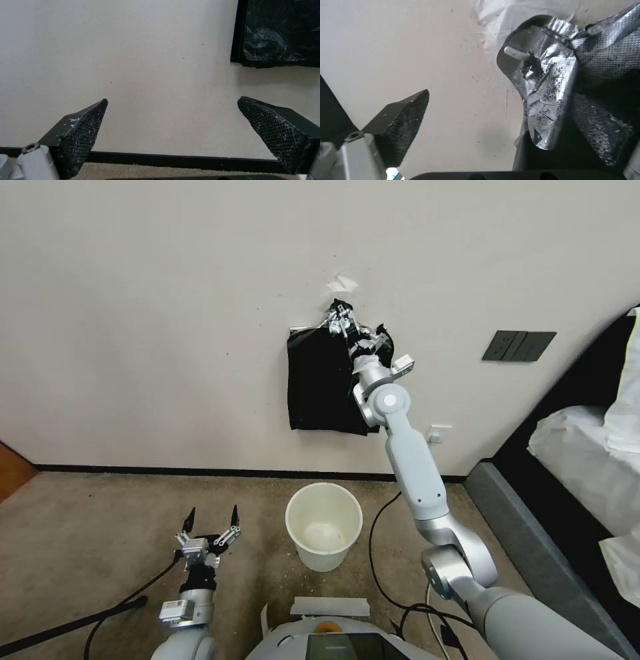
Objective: Place a trash bag onto the trash bin.
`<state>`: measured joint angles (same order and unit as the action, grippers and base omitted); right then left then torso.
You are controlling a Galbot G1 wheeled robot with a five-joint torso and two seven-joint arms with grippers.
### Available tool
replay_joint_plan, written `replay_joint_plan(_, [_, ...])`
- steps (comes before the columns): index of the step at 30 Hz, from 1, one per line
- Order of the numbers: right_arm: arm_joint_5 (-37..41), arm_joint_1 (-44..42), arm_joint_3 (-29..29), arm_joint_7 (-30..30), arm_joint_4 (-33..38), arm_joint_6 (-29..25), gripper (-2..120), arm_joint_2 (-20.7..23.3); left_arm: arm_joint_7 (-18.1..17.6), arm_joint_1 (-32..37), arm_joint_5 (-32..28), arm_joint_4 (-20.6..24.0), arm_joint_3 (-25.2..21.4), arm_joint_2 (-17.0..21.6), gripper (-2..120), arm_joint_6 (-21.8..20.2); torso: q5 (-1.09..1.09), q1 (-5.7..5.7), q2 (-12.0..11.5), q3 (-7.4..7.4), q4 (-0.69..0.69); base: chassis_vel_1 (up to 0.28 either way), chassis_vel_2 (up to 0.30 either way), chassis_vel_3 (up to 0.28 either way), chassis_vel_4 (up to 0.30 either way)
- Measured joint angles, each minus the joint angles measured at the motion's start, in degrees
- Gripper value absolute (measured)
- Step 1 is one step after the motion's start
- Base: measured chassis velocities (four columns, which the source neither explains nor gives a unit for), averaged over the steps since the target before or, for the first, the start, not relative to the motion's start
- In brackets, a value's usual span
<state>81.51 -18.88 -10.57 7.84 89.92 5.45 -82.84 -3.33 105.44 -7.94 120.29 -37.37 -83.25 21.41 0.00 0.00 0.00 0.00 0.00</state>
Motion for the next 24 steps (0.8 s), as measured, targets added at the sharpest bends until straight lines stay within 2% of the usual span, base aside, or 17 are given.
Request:
replay_joint_plan(3, [0.0,0.03,-0.08,0.0,-0.1,0.0,89,-0.22,0.0,0.04,-0.01,0.13,0.02,-0.07,100,0.0,0.0,0.0,0.0,0.0,0.0,0.0,0.0,0.0,0.0])
replay_joint_plan(11, [-0.01,-0.25,-0.56,0.31,-0.51,-0.12,56,-0.58,-0.03,0.14,-0.18,0.03,-0.06,-0.17,100,0.04,0.0,0.0,0.0,0.0,0.0,0.0,0.0,0.0,0.0])
replay_joint_plan(12, [-0.01,-0.25,-0.56,0.31,-0.51,-0.12,56,-0.58,-0.03,0.14,-0.18,0.03,-0.06,-0.17,100,0.04,0.0,0.0,0.0,0.0,0.0,0.0,0.0,0.0,0.0])
replay_joint_plan(15, [-0.04,-0.66,-0.74,0.36,-0.54,-0.16,41,-0.65,-0.03,0.04,-0.19,-0.13,0.04,-0.23,100,0.06,0.0,0.0,0.0,0.0,0.0,0.0,0.0,0.0,0.0])
replay_joint_plan(16, [-0.04,-0.66,-0.74,0.36,-0.54,-0.16,41,-0.65,-0.03,0.04,-0.19,-0.13,0.04,-0.23,100,0.06,0.0,0.0,0.0,0.0,0.0,0.0,0.0,0.0,0.0])
replay_joint_plan(20, [-0.07,-0.85,-1.14,0.38,-0.86,-0.19,24,-0.69,-0.05,-0.02,-0.25,-0.22,0.05,-0.21,100,0.09,0.0,0.0,0.01,0.0,0.0,0.0,0.0,0.0,0.0])
replay_joint_plan(21, [-0.07,-0.85,-1.14,0.38,-0.86,-0.19,24,-0.69,-0.05,-0.02,-0.25,-0.22,0.05,-0.21,100,0.09,0.0,0.0,0.01,0.0,0.0,0.0,0.0,0.0,0.0])
replay_joint_plan(24, [-0.22,-0.9,-1.21,0.7,-1.12,-0.1,12,-0.62,-0.07,-0.04,-0.29,-0.23,-0.01,-0.15,100,0.14,0.0,0.0,0.0,0.0,0.0,0.0,0.0,0.0,0.0])
